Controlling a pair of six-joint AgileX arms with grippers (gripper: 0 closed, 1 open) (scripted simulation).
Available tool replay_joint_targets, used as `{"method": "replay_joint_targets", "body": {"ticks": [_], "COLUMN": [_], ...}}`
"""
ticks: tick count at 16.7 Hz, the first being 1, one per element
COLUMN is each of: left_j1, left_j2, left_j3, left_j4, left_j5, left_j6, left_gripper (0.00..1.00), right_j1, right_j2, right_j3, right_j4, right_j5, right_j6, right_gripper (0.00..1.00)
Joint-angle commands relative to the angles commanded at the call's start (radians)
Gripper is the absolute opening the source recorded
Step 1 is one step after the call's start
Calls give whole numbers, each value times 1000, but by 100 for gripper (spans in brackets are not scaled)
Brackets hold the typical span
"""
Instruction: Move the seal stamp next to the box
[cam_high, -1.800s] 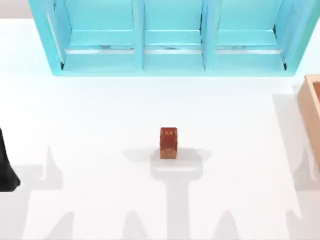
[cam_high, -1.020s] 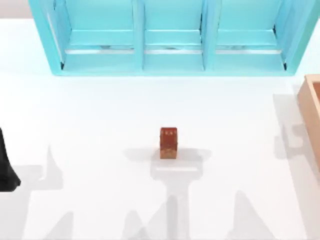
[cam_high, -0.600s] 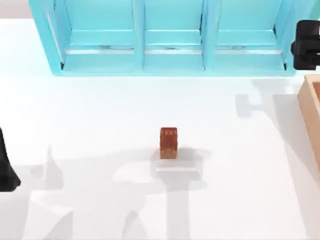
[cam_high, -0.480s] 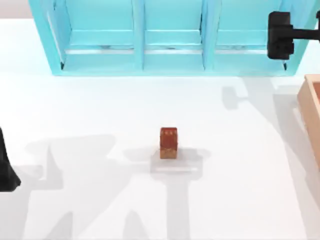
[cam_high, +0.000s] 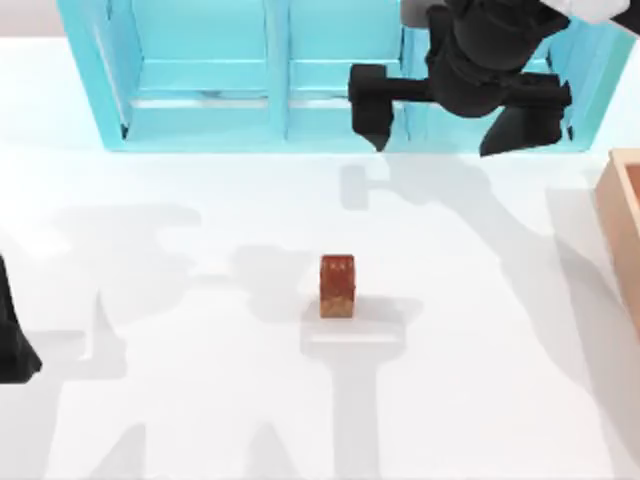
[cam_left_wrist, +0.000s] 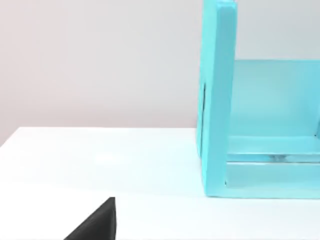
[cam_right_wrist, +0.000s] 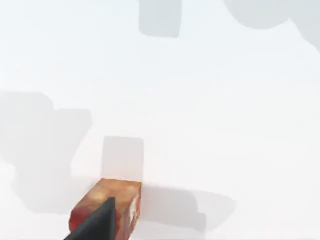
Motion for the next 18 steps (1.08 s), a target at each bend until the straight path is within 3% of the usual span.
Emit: {"method": "replay_joint_targets", "body": {"ticks": [9, 18], "left_j1": [0, 0], "left_j2": [0, 0], "left_j3": [0, 0], "left_j4": [0, 0], "left_j5": [0, 0], "left_j6": [0, 0], "left_gripper": [100, 100], "right_j1": [164, 198], "right_j2": [316, 355], "right_j3": [362, 420], "right_j4": [-301, -355], "right_j5": [-12, -16], "right_j6": [205, 247], "right_gripper": [100, 100]}}
